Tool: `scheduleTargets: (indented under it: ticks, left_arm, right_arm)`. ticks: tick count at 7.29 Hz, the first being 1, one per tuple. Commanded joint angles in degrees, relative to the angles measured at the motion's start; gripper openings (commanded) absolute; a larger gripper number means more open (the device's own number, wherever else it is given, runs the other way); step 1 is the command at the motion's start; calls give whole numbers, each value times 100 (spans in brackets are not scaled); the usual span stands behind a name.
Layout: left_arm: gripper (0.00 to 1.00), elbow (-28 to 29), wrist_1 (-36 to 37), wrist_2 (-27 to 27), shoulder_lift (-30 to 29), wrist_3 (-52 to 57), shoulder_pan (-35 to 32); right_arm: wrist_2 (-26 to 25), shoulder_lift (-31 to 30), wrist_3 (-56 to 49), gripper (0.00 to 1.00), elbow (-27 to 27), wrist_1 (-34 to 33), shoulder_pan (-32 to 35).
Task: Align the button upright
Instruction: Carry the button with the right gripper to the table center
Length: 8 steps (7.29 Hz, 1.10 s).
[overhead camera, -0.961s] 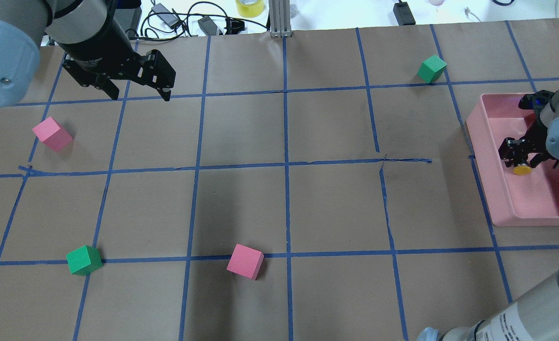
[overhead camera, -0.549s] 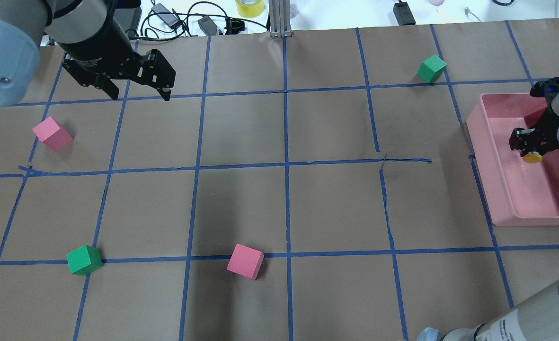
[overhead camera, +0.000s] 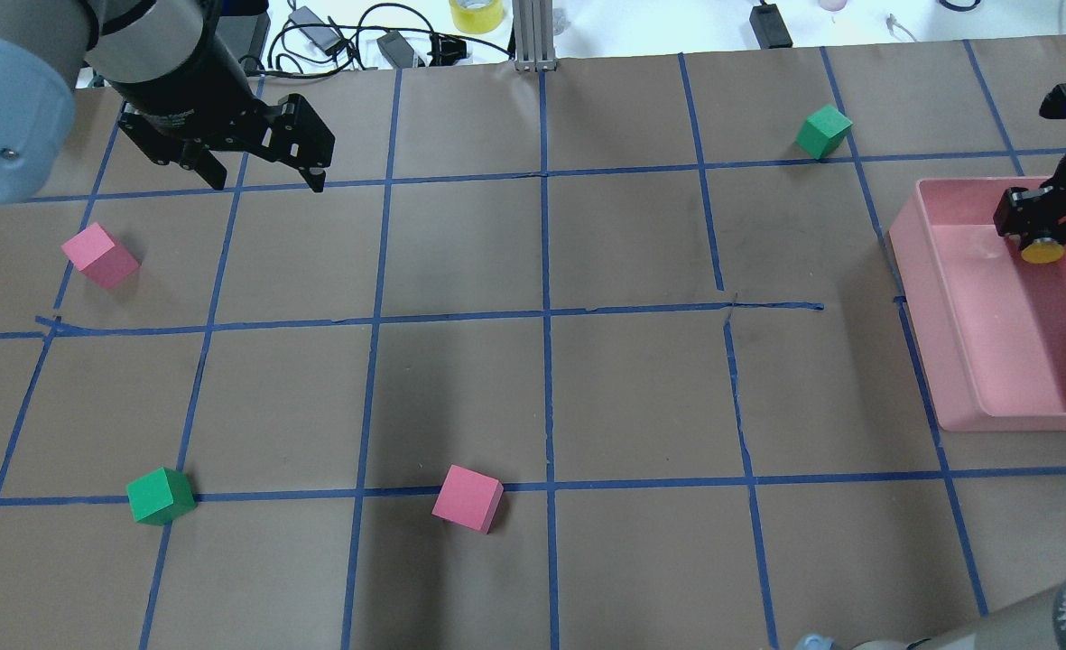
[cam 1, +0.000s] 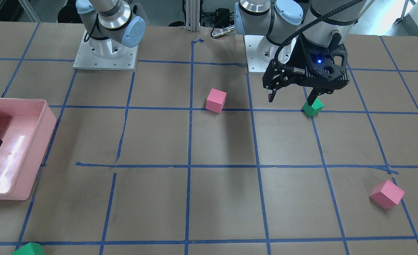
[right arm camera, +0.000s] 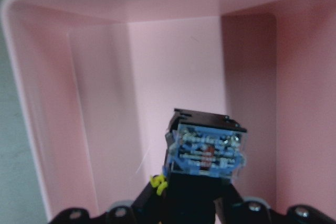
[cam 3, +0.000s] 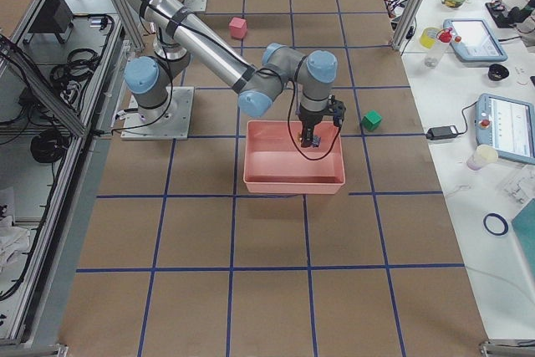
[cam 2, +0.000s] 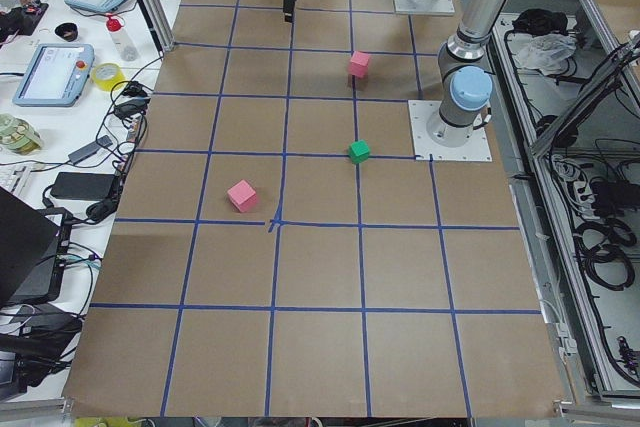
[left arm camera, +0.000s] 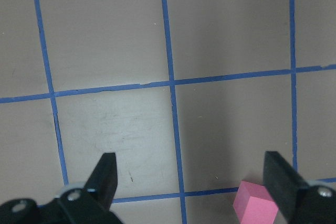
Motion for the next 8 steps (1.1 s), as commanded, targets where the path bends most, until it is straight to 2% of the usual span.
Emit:
scheduleTargets:
  ticks: [1, 3, 5, 6, 7, 8]
  left_arm:
    - [100, 0, 0, 0, 8, 1, 0]
    - [100, -9, 0, 0, 17, -8, 0]
    - [100, 0, 0, 0, 8, 1, 0]
    - [100, 0, 0, 0, 8, 1, 0]
    - [100, 0, 0, 0, 8, 10, 0]
    - [100, 0, 0, -9, 8, -8, 0]
  right_arm:
    - [23, -45, 433, 0, -498, 427, 871]
    - [137, 69, 1546, 0, -491, 340, 2161]
    - [190, 733, 2690, 0, -569, -211, 3341]
    - [530, 1190, 2791, 0, -587, -858, 3641]
    - [629, 1551, 3027, 0, -648, -1196, 3853]
    - [639, 1737, 3151, 0, -814, -1199, 4081]
